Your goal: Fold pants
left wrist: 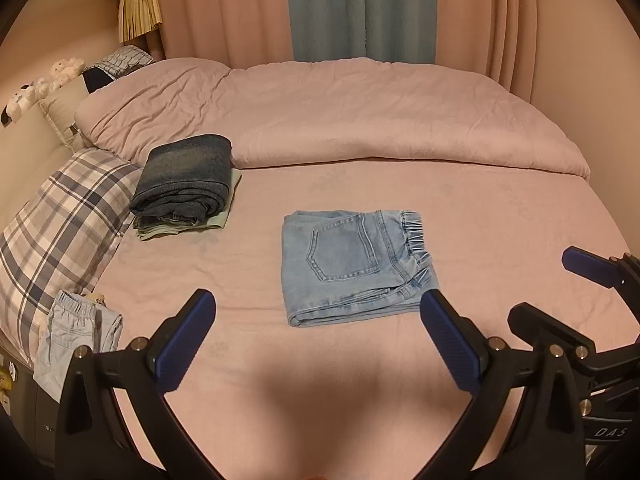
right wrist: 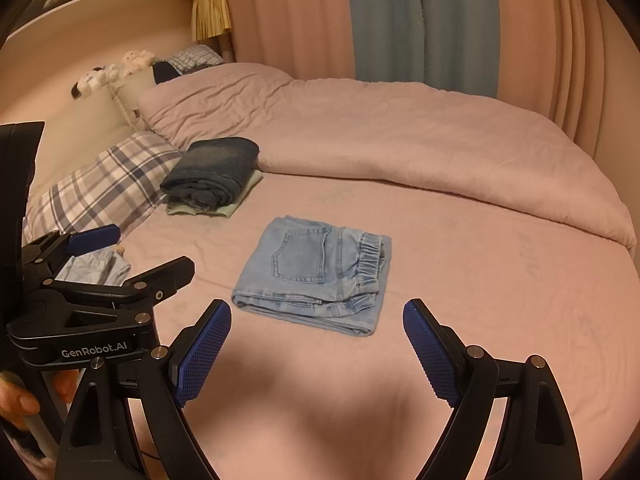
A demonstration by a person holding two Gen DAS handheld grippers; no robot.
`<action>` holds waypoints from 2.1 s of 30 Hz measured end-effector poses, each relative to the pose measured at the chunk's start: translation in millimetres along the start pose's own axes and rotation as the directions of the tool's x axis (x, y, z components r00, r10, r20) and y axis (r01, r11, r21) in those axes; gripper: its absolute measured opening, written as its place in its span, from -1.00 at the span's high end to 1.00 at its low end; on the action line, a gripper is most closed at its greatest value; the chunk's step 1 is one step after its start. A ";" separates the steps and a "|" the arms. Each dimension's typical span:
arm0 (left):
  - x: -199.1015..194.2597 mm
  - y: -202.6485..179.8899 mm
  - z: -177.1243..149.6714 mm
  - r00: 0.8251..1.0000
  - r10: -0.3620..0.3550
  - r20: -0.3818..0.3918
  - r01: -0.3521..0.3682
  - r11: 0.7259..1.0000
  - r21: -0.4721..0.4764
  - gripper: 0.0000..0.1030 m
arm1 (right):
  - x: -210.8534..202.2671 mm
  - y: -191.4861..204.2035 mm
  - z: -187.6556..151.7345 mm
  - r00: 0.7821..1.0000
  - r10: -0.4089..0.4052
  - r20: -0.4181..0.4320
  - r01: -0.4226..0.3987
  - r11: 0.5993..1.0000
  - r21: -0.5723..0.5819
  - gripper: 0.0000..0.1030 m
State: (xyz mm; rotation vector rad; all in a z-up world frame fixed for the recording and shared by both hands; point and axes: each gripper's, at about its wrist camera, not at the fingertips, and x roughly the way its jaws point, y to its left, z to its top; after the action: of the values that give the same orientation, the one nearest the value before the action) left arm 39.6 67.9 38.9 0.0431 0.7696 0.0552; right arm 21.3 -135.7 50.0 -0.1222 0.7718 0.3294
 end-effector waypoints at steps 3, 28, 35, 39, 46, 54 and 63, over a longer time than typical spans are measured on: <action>3.9 -0.6 -0.2 1.000 -0.002 -0.006 0.002 1.000 -0.003 -0.99 | 2.3 -1.5 1.2 1.000 0.000 -0.004 0.000 1.000 0.003 -0.71; 36.0 3.4 -4.1 0.998 0.000 -0.067 -0.002 1.000 -0.024 -0.99 | 26.6 -12.9 0.8 0.998 -0.008 -0.058 0.009 1.000 0.021 -0.71; 41.3 3.4 -4.0 0.997 0.000 -0.074 -0.002 1.000 -0.024 -0.99 | 30.6 -12.3 1.3 0.998 -0.009 -0.063 0.011 1.000 0.021 -0.71; 43.2 4.1 -4.3 0.997 -0.002 -0.077 0.000 1.000 -0.024 -0.99 | 32.8 -12.1 1.2 0.998 -0.010 -0.066 0.011 1.000 0.021 -0.71; 47.7 5.1 -4.2 0.997 -0.002 -0.083 0.000 1.000 -0.023 -0.99 | 33.9 -12.2 1.3 0.998 -0.008 -0.068 0.010 1.000 0.022 -0.71; 49.1 5.8 -4.5 0.996 -0.005 -0.085 0.003 1.000 -0.023 -0.99 | 36.1 -11.7 0.4 0.998 -0.009 -0.070 0.011 1.000 0.021 -0.71; 49.9 7.7 -5.2 0.996 -0.005 -0.087 0.003 1.000 -0.022 -0.99 | 37.3 -11.8 -0.2 0.997 -0.010 -0.071 0.011 1.000 0.021 -0.71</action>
State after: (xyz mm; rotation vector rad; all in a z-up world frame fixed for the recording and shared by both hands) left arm 71.5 78.9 0.9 0.0184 0.8557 0.0618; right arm 50.1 -137.6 23.5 -0.1182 0.8445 0.3081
